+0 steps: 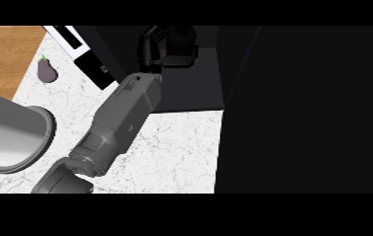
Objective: Pick up the wine, place it into the cabinet and close the cabinet
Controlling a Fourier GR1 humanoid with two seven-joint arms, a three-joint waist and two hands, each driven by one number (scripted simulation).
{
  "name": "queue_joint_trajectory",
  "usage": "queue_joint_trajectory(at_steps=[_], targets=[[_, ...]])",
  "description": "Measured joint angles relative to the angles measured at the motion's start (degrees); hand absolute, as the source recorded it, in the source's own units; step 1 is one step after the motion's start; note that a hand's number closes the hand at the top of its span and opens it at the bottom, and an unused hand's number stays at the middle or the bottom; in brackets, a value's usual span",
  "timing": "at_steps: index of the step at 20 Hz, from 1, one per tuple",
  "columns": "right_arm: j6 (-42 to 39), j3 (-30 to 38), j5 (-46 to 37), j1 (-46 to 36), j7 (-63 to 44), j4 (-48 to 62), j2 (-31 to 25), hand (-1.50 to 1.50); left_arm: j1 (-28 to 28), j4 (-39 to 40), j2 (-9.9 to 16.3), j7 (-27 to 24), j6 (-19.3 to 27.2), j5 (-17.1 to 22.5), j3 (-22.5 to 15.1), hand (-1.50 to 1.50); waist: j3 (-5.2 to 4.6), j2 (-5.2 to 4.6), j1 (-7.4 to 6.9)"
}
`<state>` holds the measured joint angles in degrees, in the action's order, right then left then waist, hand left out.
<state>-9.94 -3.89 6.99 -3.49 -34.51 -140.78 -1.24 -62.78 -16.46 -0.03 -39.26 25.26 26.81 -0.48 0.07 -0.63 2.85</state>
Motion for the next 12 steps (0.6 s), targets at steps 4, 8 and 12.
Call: queue_joint_trajectory(at_steps=[4,8,12], targets=[[-0.1,-0.3,0.1,0.1,-0.2,0.0,0.1,-1.5,-1.0,1.8,0.0,-0.5,-1.3,1.3,1.2,1.5,0.07,0.01,0.26],[-1.3,-0.2,0.3,1.8,1.5,0.1,0.2,-1.5,-1.7,3.5,0.0,-1.8,-2.5,1.8,2.6,1.5,0.1,-0.09,0.57],[-1.2,-0.7,0.4,0.9,0.9,0.1,0.3,-1.5,-2.0,5.2,0.1,-3.7,-2.9,1.8,3.4,1.5,0.08,-0.2,0.81]])
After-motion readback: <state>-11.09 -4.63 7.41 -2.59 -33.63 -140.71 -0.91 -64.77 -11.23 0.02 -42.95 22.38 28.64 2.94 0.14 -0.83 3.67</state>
